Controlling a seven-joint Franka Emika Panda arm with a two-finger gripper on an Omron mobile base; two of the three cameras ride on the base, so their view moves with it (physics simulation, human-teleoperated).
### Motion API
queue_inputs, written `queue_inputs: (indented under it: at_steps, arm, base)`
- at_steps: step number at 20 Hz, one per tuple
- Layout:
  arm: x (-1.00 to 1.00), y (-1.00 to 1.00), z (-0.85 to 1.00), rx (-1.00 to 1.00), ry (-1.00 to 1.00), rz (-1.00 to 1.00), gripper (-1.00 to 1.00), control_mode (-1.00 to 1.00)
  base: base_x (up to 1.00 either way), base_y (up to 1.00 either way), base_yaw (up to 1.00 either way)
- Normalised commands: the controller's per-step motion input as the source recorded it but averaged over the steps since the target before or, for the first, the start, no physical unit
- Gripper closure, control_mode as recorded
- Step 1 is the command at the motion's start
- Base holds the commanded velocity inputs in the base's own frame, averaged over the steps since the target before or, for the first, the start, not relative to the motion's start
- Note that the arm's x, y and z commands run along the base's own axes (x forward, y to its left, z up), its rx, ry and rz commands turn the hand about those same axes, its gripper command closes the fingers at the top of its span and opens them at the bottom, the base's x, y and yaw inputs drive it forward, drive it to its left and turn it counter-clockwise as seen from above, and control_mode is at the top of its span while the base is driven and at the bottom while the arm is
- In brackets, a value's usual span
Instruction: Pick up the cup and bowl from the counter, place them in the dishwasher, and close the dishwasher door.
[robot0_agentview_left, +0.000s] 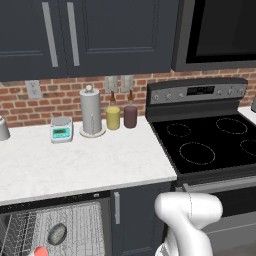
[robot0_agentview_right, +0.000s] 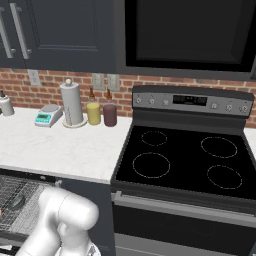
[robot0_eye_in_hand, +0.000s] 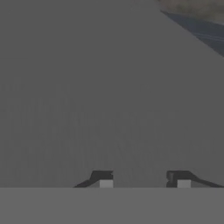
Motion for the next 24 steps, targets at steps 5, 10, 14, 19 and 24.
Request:
queue_inputs:
  at_steps: [5, 10, 14, 19, 24]
  arm:
    - [0.91, -0.27, 0.39, 0.07, -0.19, 0.0, -1.0, -1.0]
    - [0.86, -0.22, 0.33, 0.07, -0.21, 0.0, -1.0, -1.0]
    - [0.69, -0.2, 0.11, 0.06, -0.15, 0.0, -1.0, -1.0]
    - [0.43, -0.15, 0.0, 0.01, -0.03, 0.0, -1.0, -1.0]
    - [0.57, -0.28, 0.0, 0.0, -0.05, 0.0, -1.0, -1.0]
  base:
    - [0.0, 0.0, 0.0]
    - [0.0, 0.0, 0.0]
    - [0.0, 0.0, 0.0]
    - [0.0, 0.0, 0.0]
    - [0.0, 0.0, 0.0]
